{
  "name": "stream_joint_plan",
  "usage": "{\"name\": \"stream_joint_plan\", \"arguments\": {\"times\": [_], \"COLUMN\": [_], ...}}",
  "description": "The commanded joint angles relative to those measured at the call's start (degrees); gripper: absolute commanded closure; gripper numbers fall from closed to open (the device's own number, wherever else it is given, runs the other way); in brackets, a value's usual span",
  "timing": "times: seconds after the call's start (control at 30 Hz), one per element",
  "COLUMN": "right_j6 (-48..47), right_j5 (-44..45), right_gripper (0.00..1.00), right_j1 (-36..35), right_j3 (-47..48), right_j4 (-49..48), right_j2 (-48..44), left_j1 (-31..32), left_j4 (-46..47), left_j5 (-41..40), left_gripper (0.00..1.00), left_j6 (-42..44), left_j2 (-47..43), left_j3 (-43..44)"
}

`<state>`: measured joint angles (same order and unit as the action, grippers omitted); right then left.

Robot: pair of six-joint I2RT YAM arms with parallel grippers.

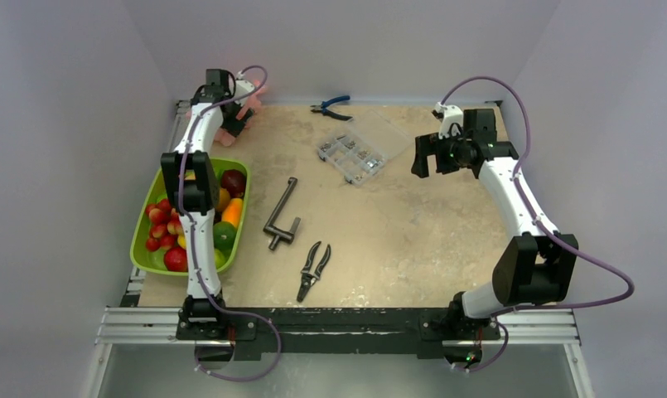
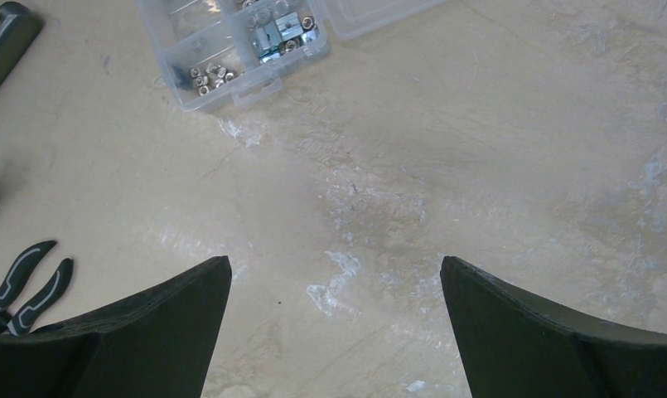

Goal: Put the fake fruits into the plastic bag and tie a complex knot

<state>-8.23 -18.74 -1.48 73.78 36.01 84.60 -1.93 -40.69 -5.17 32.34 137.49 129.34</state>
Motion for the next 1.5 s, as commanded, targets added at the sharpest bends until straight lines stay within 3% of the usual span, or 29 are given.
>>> {"name": "stream_joint_plan", "arguments": {"times": [0.0,0.1,0.2,0.3,0.47,0.6,0.87,0.97,1.13,1.3,1.47], "right_j6": [-0.42,-0.41,-0.57,-0.81,-2.11,-7.11,-12.25,-10.36,-3.03,-5.98,-6.77], "right_j5": [-0.44,-0.08,-0.15,-0.39,-2.45,-6.01,-17.82,-22.56,-31.07,-32.64,-33.26], "right_gripper": [0.01,0.01,0.01,0.01,0.01,0.01,0.01,0.01,0.01,0.01,0.01], "right_j1": [0.07,0.07,0.07,0.07,0.13,0.17,0.07,0.03,-0.06,-0.86,-3.3], "right_j3": [0.31,0.48,0.7,1.16,1.23,1.55,7.42,11.29,14.7,9.4,6.89], "right_j4": [-0.41,-0.38,-0.41,-0.25,-0.11,1.03,3.34,5.53,7.59,8.21,6.84], "right_j2": [-0.84,-0.58,-0.35,-0.5,-1.93,-4.0,-11.49,-13.84,-19.66,-25.1,-22.2], "left_j1": [0.26,0.18,0.18,0.18,0.85,1.4,10.81,16.1,27.0,33.67,38.63], "left_j4": [9.67,10.62,10.65,11.17,7.88,-1.52,-10.77,-5.39,3.07,1.88,2.75], "left_j5": [-8.27,-6.24,-4.27,-2.1,7.74,19.38,38.91,40.66,38.58,40.2,39.03], "left_gripper": [0.04,0.21,0.56,0.99,1.0,1.0,1.0,1.0,1.0,1.0,1.0], "left_j6": [7.32,7.03,6.28,5.07,1.45,-0.96,-8.93,-11.58,-8.93,-9.16,-6.95], "left_j2": [3.21,4.11,3.76,0.9,-10.97,-22.22,-41.65,-49.15,-58.12,-57.9,-54.52], "left_j3": [2.51,2.37,2.12,0.81,-3.64,-4.54,-15.64,-25.64,-42.12,-44.67,-46.13]}}
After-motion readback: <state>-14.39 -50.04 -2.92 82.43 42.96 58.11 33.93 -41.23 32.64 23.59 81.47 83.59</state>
